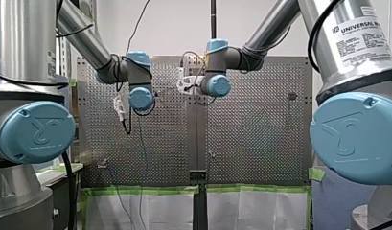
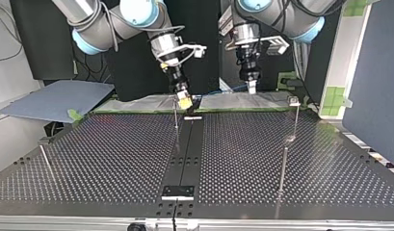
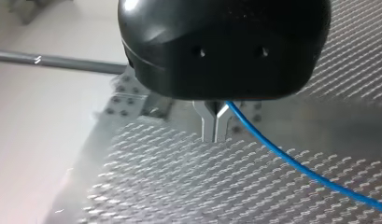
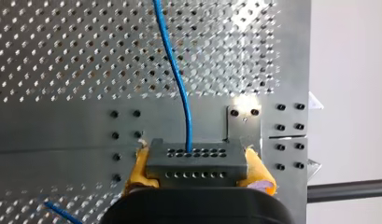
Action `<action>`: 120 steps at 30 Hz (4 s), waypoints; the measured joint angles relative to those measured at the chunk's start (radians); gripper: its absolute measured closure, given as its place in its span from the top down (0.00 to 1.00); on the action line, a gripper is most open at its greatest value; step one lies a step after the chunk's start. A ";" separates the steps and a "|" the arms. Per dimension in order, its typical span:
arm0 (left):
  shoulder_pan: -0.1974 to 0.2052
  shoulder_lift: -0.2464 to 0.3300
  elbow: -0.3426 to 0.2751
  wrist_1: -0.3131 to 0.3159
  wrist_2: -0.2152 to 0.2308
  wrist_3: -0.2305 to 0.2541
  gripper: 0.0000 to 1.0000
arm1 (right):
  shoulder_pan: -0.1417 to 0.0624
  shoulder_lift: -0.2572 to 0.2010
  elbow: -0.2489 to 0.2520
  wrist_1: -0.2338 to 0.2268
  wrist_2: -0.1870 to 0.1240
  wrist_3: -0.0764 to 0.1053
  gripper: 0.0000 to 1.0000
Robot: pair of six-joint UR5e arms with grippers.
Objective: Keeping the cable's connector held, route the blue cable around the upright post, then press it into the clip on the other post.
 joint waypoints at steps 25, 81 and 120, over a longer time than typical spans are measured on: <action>0.226 0.251 0.212 -0.255 0.120 -0.012 0.00 | -0.009 -0.001 -0.223 0.149 -0.081 0.096 0.00; 0.563 -0.079 0.535 -0.367 0.584 -0.111 0.00 | -0.024 0.223 -0.560 0.151 -0.178 0.189 0.00; 0.516 -0.242 0.535 -0.387 0.617 -0.220 0.67 | -0.038 0.355 -0.469 0.185 -0.112 0.088 0.00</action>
